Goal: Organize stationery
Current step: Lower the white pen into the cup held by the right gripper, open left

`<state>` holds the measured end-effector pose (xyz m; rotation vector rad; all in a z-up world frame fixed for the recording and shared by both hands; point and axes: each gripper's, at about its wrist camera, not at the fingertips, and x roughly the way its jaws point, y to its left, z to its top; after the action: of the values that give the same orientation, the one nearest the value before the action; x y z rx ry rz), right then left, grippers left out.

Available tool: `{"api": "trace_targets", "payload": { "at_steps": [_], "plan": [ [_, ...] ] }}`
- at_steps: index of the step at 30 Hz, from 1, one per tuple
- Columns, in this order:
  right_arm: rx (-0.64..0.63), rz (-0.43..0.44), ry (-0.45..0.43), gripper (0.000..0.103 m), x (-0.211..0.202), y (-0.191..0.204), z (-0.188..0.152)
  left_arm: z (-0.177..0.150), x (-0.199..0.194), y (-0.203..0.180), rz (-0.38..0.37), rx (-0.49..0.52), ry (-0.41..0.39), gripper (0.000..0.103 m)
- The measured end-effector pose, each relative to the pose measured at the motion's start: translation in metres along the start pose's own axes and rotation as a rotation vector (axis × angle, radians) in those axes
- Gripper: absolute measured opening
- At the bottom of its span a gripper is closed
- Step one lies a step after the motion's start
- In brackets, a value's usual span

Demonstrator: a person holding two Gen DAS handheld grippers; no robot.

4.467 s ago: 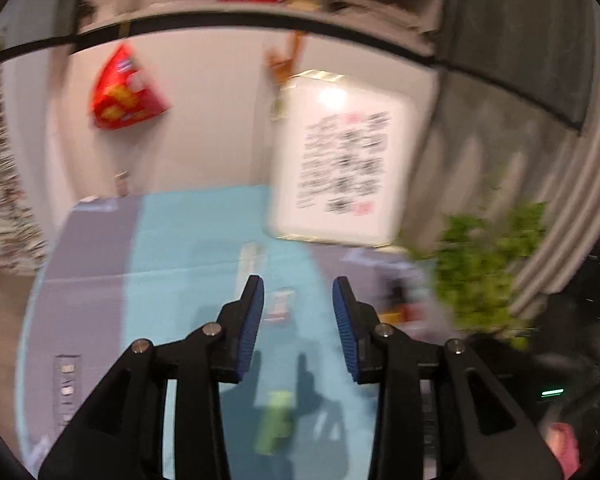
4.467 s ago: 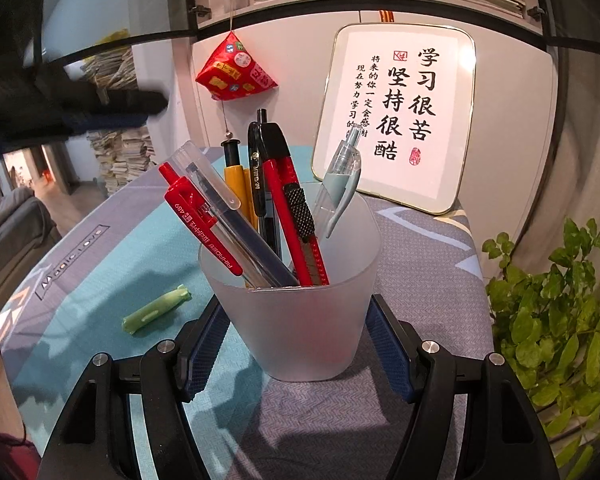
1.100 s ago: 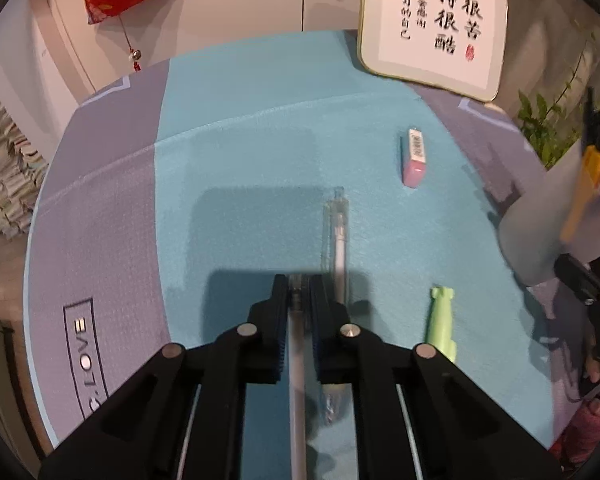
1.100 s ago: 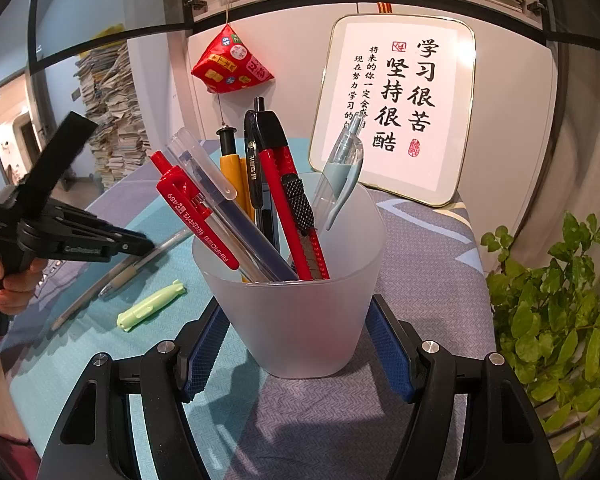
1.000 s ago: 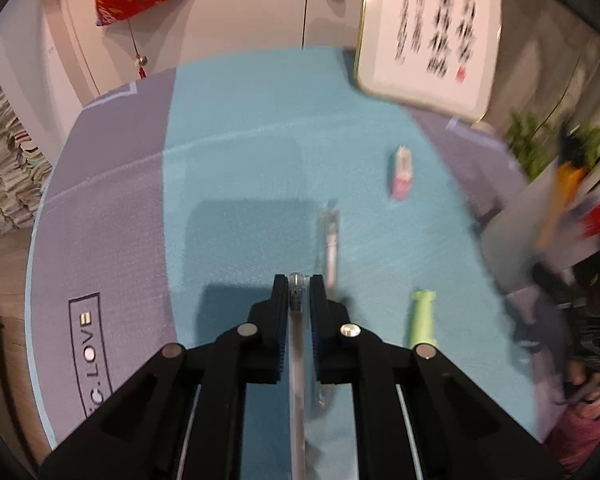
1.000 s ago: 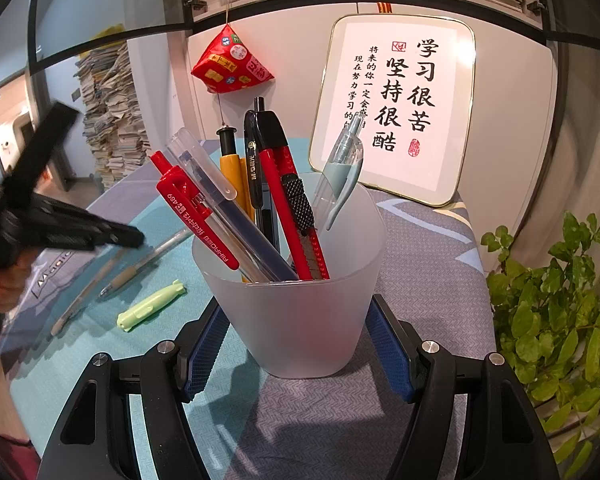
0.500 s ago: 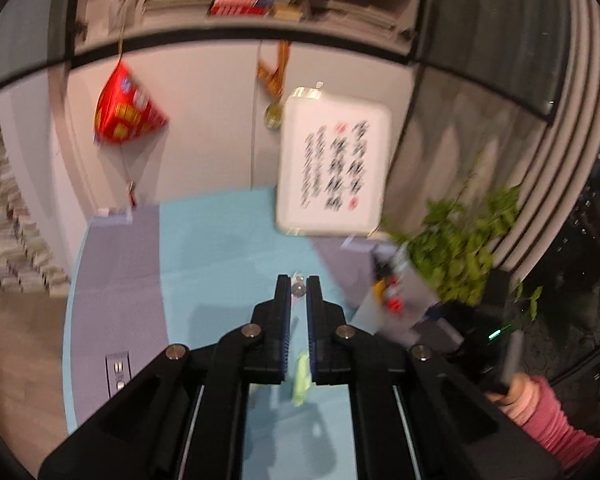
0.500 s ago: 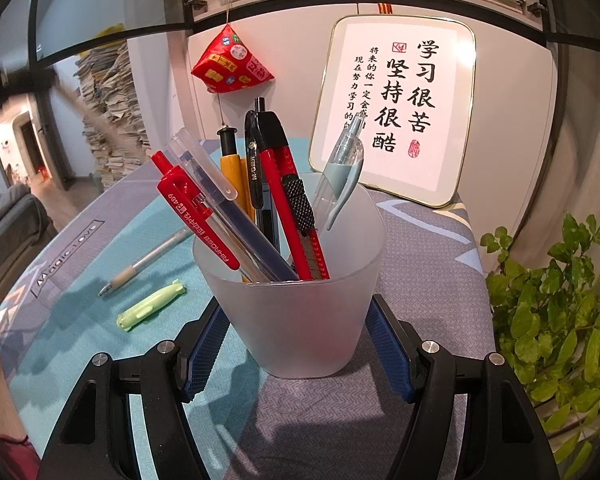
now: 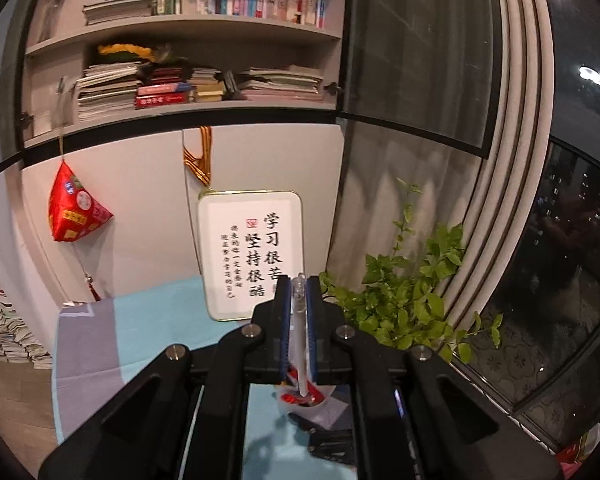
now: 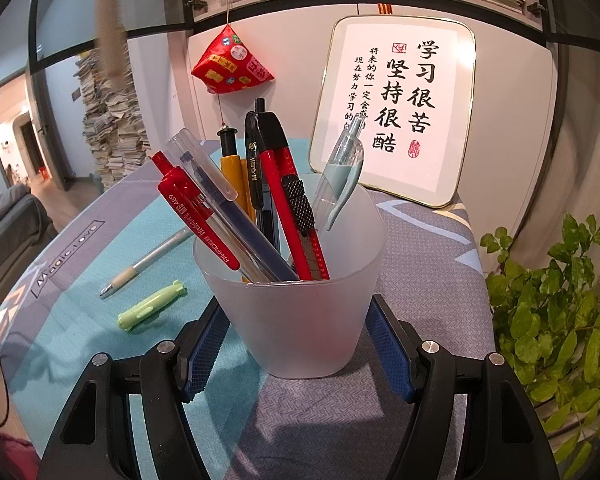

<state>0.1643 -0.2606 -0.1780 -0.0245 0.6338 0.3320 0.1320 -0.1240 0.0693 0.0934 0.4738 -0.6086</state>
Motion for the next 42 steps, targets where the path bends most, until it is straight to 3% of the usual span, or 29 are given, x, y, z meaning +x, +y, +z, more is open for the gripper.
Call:
{"api": "trace_targets", "payload": {
  "at_steps": [12, 19, 28, 32, 34, 38, 42],
  "plan": [
    [0.002, 0.002, 0.000, 0.071, -0.001, 0.000, 0.000, -0.025, 0.087, -0.004, -0.031, -0.074, 0.157, 0.005],
    [0.003, 0.003, 0.000, 0.071, -0.001, 0.001, 0.001, -0.057, 0.120, 0.003, -0.033, -0.091, 0.297, 0.006],
    [0.003, 0.002, 0.000, 0.071, 0.000, 0.001, 0.001, -0.069, 0.115, 0.003, -0.045, -0.069, 0.317, 0.006],
    [0.003, 0.003, 0.000, 0.071, 0.000, 0.001, 0.001, -0.067, 0.097, 0.015, -0.044, -0.095, 0.291, 0.027],
    [0.002, 0.003, 0.001, 0.071, 0.000, 0.001, 0.001, -0.064, 0.084, 0.027, -0.042, -0.128, 0.253, 0.031],
    [0.002, 0.002, 0.001, 0.071, 0.001, 0.000, 0.001, -0.066, 0.064, 0.052, 0.041, -0.147, 0.206, 0.034],
    [0.002, 0.002, 0.002, 0.071, 0.001, 0.000, 0.001, -0.089, 0.068, 0.081, 0.147, -0.162, 0.254, 0.035]
  ]
}}
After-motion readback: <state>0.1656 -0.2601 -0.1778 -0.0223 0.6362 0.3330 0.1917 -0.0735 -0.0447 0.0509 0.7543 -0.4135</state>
